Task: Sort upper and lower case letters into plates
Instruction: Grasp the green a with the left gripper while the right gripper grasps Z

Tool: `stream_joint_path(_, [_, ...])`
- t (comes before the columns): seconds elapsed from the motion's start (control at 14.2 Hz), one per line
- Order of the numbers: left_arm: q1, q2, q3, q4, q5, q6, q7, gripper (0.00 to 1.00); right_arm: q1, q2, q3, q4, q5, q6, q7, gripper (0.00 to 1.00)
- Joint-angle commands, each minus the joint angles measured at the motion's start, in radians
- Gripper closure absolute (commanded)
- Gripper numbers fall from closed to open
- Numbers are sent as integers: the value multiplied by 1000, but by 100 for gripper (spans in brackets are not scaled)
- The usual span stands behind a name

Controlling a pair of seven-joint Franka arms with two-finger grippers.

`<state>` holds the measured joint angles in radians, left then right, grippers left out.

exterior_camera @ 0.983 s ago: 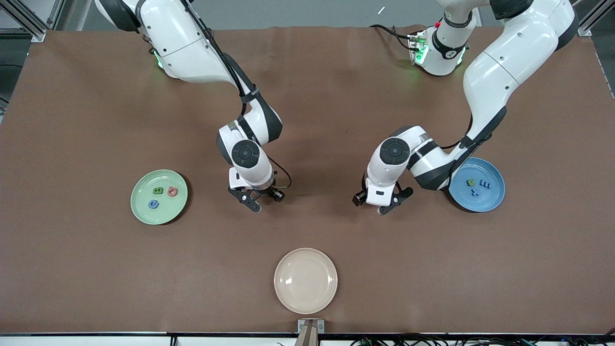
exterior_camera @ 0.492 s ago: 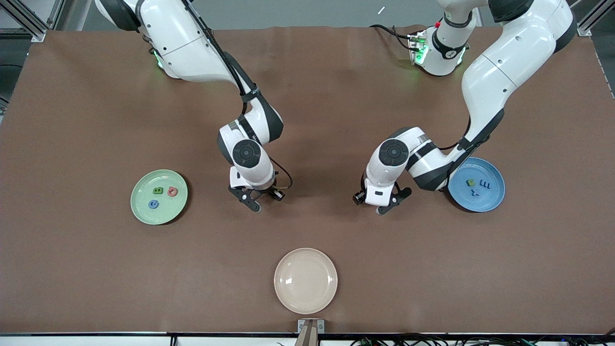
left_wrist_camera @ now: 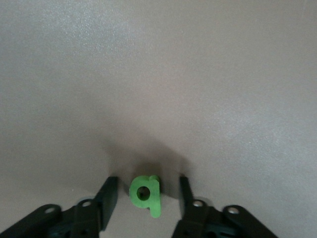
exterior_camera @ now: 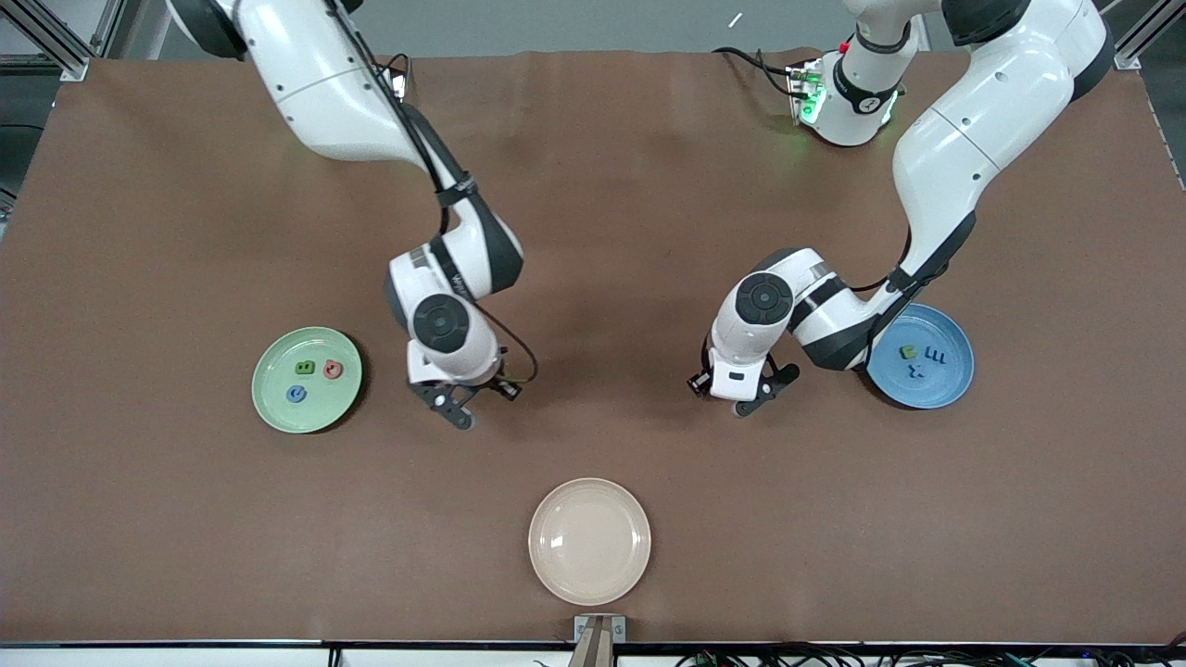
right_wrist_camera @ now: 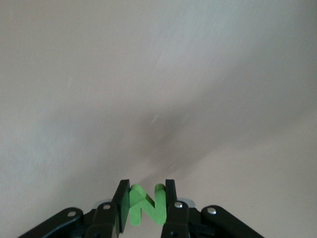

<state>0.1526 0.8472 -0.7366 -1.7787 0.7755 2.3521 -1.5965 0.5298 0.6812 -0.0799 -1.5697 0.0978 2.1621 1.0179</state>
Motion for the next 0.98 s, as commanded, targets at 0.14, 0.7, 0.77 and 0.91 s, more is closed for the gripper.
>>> stream_joint_path(0.14, [-11, 4, 10, 15, -1, 7, 6, 74, -198, -153, 19, -114, -1, -90, -368, 100])
stream_joint_path(0.7, [45, -53, -21, 10, -16, -17, 114, 83, -418, -167, 17, -298, -10, 121, -771, 100])
stream_joint_path(0.77, [94, -59, -61, 1, -16, -49, 154, 82, -422, -164, 17, -328, -10, 168, -786, 100])
stream_joint_path(0.91, [233, -57, -180, -30, -16, -159, 310, 82, -427, -161, 17, -351, -10, 208, -788, 99])
